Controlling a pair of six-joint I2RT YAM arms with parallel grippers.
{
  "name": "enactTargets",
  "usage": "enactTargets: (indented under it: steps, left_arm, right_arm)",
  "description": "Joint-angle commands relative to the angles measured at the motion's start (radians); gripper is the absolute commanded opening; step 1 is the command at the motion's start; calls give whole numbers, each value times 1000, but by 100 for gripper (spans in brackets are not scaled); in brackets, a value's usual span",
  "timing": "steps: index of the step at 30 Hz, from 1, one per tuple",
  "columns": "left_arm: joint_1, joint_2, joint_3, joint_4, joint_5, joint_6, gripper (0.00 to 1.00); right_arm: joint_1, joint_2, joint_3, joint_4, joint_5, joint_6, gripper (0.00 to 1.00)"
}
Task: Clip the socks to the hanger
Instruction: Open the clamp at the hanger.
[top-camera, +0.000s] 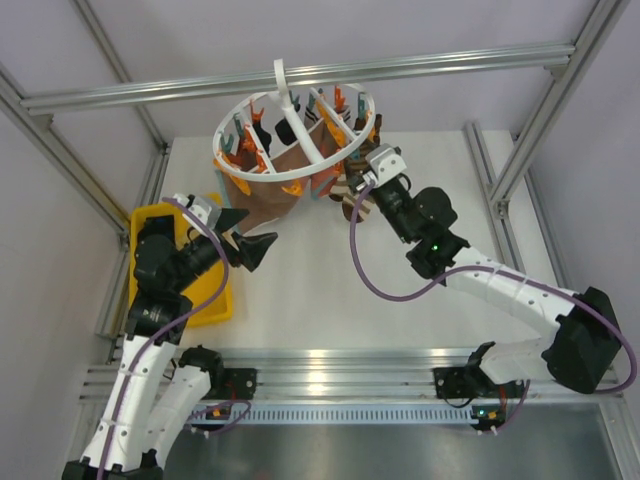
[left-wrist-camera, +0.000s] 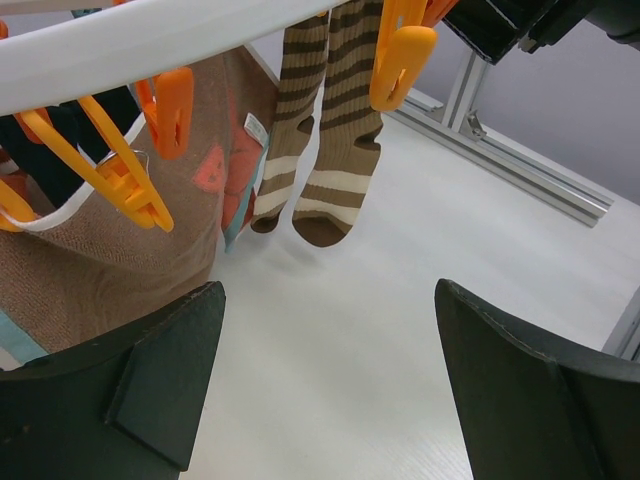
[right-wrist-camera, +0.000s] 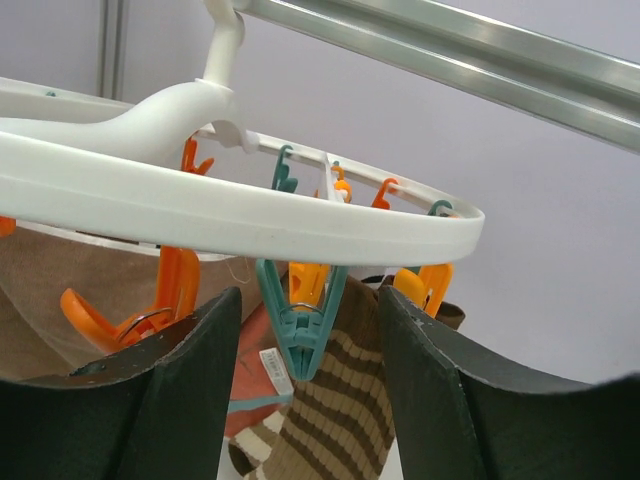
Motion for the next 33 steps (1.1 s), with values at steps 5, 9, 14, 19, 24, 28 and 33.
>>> enactTargets:
  steps: [5, 9, 14, 19, 24, 28, 33]
  left_arm:
    - [2, 19, 21, 91, 3, 0, 90]
    - [2, 16, 11, 91, 1, -3, 90]
    - [2, 10, 2, 91, 4, -8, 90]
    - [2, 4, 1, 85, 10, 1, 90]
    - [2, -4, -4, 81, 44, 60, 88]
    - [2, -4, 1, 76, 102, 129, 86]
    - [-1, 10, 18, 76, 214, 172, 82]
  right_arm:
    - [-29, 35, 82, 67, -51, -10, 56]
    - [-29, 46, 94, 77, -57, -9, 58]
    - [-29, 53, 111, 89, -56, -1, 59]
    - [-29, 53, 125, 61, -62, 5, 45]
    - [-31, 28, 137, -21, -88, 47, 19]
    - [-31, -2, 154, -135, -128, 140, 4]
    - [-29, -40, 170, -290, -209, 266, 0]
